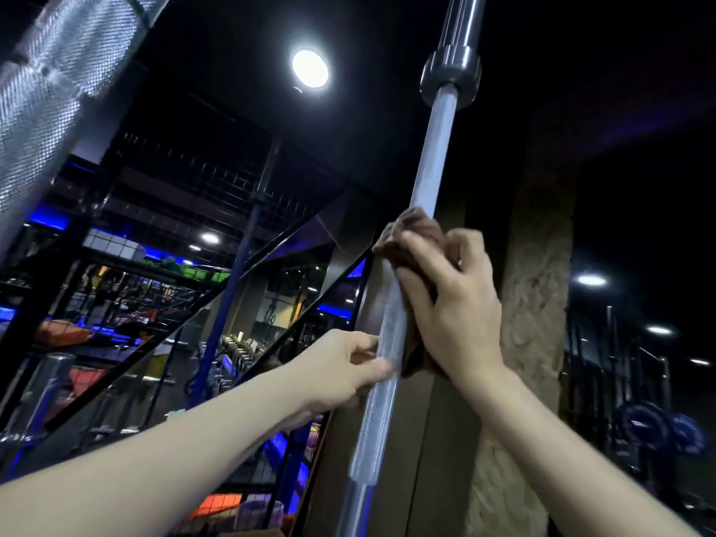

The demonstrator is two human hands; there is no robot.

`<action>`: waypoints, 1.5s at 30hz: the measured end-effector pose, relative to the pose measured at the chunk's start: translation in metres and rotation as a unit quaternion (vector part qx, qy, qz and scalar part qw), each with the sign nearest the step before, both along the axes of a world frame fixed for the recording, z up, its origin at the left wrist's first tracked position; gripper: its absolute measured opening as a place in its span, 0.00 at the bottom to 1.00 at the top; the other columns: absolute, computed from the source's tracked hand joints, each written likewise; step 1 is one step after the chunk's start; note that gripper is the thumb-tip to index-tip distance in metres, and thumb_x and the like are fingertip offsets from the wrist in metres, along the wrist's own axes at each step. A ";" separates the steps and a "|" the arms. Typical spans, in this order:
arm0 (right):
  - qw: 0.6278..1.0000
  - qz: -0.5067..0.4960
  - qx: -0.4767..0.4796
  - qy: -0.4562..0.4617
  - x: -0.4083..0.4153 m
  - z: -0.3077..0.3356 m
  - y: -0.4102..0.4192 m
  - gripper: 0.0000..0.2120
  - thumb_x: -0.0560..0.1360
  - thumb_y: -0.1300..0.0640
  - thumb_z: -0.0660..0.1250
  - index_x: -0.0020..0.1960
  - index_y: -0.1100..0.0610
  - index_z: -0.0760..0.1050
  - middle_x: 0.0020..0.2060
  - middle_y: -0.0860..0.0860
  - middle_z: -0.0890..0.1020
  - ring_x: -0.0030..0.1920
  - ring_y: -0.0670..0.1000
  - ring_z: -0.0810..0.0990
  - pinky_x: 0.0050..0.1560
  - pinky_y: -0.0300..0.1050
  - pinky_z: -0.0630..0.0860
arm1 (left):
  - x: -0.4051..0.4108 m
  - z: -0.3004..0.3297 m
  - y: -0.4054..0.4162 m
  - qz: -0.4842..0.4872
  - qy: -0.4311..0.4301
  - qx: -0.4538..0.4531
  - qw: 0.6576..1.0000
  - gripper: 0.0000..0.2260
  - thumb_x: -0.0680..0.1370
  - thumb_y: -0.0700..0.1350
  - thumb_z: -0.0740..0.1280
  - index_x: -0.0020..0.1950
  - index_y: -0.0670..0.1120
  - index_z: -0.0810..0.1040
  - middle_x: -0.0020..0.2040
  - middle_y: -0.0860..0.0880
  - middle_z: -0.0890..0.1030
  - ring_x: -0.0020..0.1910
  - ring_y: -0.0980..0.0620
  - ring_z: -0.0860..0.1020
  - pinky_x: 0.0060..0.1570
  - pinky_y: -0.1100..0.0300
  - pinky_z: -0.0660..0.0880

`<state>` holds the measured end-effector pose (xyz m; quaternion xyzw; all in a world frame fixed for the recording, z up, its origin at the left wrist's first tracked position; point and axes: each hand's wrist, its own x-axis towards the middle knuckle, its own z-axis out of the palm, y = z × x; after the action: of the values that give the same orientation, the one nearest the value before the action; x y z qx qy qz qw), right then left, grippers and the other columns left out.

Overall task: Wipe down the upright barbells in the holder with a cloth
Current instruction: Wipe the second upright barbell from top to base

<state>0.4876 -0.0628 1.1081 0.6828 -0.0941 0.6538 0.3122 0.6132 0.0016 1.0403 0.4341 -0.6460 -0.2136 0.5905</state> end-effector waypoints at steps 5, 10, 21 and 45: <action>0.997 -0.075 -0.017 0.006 -0.004 -0.031 0.014 0.16 0.74 0.45 0.63 0.59 0.48 0.79 0.51 0.55 0.75 0.45 0.58 0.76 0.23 0.46 0.73 | -0.008 -0.001 0.003 -0.007 0.033 -0.011 0.999 0.05 0.79 0.42 0.66 0.52 0.47 0.79 0.45 0.44 0.80 0.46 0.47 0.75 0.55 0.41 0.74; 0.973 -0.218 -0.060 -0.043 0.020 0.044 0.024 0.08 0.67 0.53 0.76 0.44 0.49 0.81 0.46 0.56 0.76 0.40 0.57 0.74 0.27 0.38 0.58 | -0.011 -0.005 0.003 -0.005 0.050 -0.025 0.998 0.05 0.78 0.42 0.67 0.44 0.51 0.80 0.39 0.51 0.82 0.43 0.51 0.76 0.47 0.51 0.72; 0.988 -0.148 -0.022 0.028 0.006 -0.019 0.024 0.13 0.70 0.52 0.74 0.53 0.48 0.80 0.49 0.57 0.74 0.44 0.59 0.74 0.21 0.46 0.73 | -0.007 -0.002 0.005 0.000 0.051 -0.002 0.999 0.05 0.76 0.45 0.69 0.49 0.46 0.81 0.46 0.38 0.81 0.45 0.45 0.74 0.56 0.36 0.72; 0.986 -0.166 0.013 -0.026 0.006 0.067 0.019 0.13 0.76 0.42 0.63 0.59 0.40 0.76 0.58 0.52 0.70 0.54 0.57 0.70 0.32 0.45 0.65 | -0.008 -0.004 -0.004 -0.016 0.059 0.000 0.998 0.06 0.78 0.41 0.66 0.52 0.46 0.82 0.47 0.42 0.80 0.45 0.47 0.72 0.51 0.49 0.70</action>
<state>0.4940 -0.0434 1.1749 0.6442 -0.2231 0.6092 0.4051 0.6053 -0.0024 1.0362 0.4104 -0.6171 -0.2484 0.6237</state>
